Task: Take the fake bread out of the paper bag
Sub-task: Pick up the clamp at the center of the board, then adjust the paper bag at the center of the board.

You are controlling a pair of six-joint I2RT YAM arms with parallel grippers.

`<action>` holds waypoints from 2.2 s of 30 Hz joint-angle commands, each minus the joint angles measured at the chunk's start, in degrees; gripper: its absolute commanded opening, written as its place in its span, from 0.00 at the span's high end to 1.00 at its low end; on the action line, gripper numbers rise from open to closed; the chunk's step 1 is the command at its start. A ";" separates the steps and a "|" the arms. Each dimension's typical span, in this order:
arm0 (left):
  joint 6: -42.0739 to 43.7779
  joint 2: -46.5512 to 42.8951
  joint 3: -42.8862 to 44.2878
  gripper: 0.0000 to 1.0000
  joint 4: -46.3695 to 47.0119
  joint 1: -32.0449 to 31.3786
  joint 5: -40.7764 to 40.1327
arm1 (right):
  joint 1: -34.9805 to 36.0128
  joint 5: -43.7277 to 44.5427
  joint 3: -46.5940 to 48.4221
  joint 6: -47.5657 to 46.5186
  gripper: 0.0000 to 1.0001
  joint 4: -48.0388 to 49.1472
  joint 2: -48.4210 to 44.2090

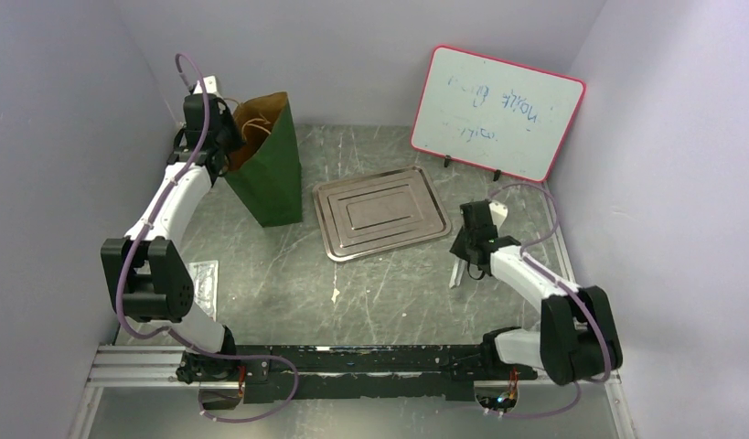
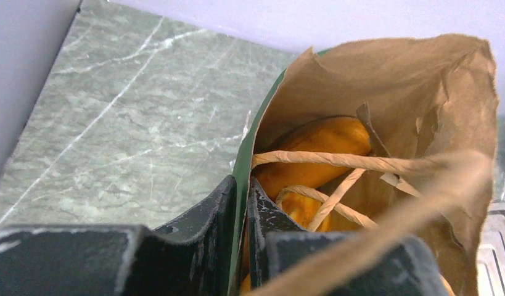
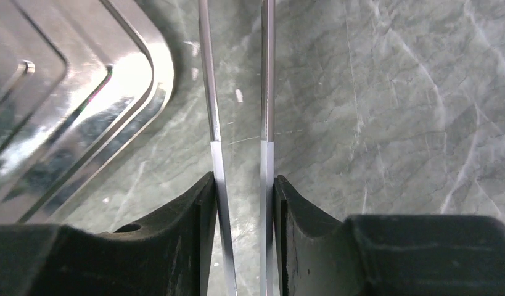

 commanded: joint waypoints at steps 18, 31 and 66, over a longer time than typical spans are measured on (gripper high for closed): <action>5.61 -3.51 -0.57 0.92 9.95 -2.81 2.65 | -0.20 -3.84 9.89 -1.11 0.68 -11.83 -18.30; 3.30 2.62 6.25 0.60 -3.10 -2.42 7.99 | -0.13 -4.71 12.29 -0.75 0.67 -14.62 -21.62; -0.25 -1.80 2.81 0.53 -5.75 0.00 10.49 | -0.18 -5.93 12.00 -0.41 0.67 -13.12 -20.86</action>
